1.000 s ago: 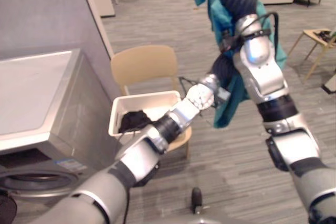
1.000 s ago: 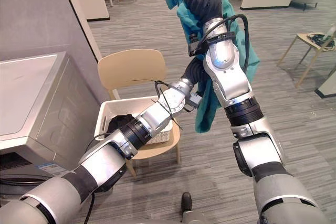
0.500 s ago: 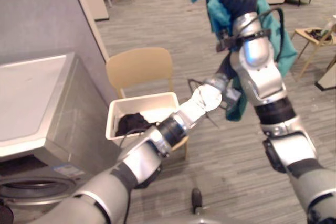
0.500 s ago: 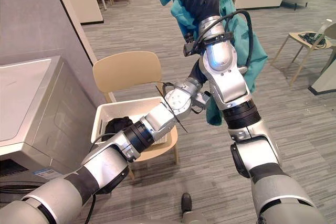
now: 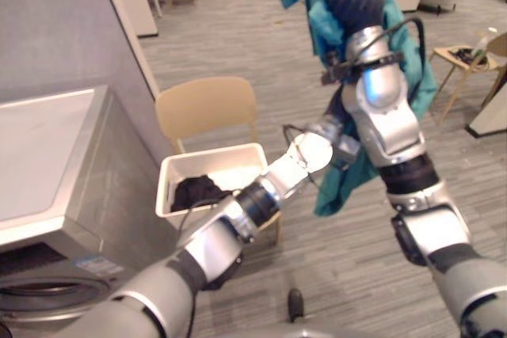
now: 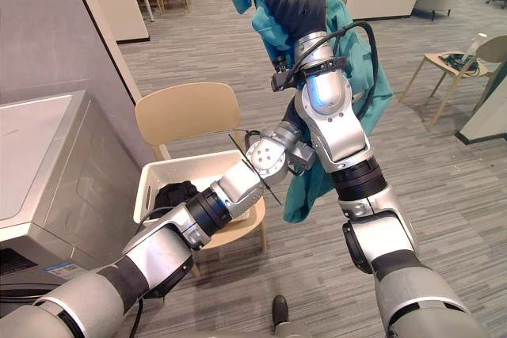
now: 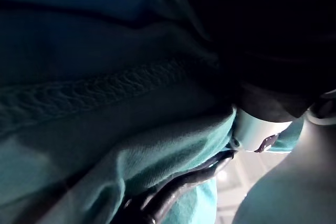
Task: Pick up the laundry basket with both hands and put the clothes into the washing machine.
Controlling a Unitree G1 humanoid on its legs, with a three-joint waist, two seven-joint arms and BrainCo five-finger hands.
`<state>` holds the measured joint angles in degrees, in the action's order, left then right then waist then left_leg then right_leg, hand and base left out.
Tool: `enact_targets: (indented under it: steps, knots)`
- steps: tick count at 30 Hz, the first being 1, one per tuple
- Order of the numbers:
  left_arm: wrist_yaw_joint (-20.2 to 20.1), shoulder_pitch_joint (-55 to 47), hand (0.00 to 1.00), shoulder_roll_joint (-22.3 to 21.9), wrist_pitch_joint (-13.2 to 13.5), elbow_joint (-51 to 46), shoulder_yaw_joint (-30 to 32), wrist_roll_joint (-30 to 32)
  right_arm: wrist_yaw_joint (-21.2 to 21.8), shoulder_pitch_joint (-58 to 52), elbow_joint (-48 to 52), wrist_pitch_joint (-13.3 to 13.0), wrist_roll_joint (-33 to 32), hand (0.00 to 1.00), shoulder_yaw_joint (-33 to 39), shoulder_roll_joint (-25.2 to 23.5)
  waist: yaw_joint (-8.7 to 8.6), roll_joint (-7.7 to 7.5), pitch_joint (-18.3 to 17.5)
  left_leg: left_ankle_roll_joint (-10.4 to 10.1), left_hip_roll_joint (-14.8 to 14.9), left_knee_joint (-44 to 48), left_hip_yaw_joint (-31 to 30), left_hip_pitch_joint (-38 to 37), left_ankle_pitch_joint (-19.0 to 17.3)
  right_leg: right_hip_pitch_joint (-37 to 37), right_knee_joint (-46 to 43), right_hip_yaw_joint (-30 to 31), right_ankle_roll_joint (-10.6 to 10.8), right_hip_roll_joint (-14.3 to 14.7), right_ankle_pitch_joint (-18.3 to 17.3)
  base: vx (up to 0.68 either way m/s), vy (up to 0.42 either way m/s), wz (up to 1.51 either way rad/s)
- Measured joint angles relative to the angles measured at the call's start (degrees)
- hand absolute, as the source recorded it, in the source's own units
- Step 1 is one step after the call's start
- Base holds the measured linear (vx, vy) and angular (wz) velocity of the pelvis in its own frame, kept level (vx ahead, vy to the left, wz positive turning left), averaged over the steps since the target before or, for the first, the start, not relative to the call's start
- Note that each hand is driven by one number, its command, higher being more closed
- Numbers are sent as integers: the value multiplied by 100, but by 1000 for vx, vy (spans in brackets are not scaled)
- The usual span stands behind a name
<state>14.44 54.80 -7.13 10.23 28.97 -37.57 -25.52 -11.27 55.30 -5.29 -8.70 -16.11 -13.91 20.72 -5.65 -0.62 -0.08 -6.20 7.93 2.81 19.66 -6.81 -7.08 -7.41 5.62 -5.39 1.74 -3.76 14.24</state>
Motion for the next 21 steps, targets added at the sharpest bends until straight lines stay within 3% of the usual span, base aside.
enact_targets:
  steps: [7, 12, 16, 21]
  knots:
    - [-203, 0, 100, 74, -91, 6, 23, 405, -28, -563, 606, -135, -133, 0, 548, 138, 19, -134, -50, -1, -1, -79, -59, -37, 3, 55, -1, -72, 28, -17, -23, 26, 20, 6]
    - [-189, -276, 100, 317, -99, 12, 713, 986, -170, -1924, 1031, -228, -171, 0, 2214, 507, 21, -346, -68, 14, -11, -74, -61, -110, -12, 137, -1, -91, 78, -30, -67, 18, 15, 2]
    - [-186, -1064, 100, 822, -96, -411, 1321, 1115, -395, -3413, 1295, -219, -136, 0, 3512, 518, 22, -323, -67, -1, 10, -44, -55, -92, -33, 144, -2, -107, 89, -21, -83, 0, 0, 0]
    - [-328, -2382, 100, 1227, -126, -951, 1828, 1415, -361, -5113, 1578, -197, 133, 0, 4553, 260, 18, -242, -63, -2, 33, 91, -56, -24, -172, 145, -2, -103, 111, -15, -108, 0, 0, 0]
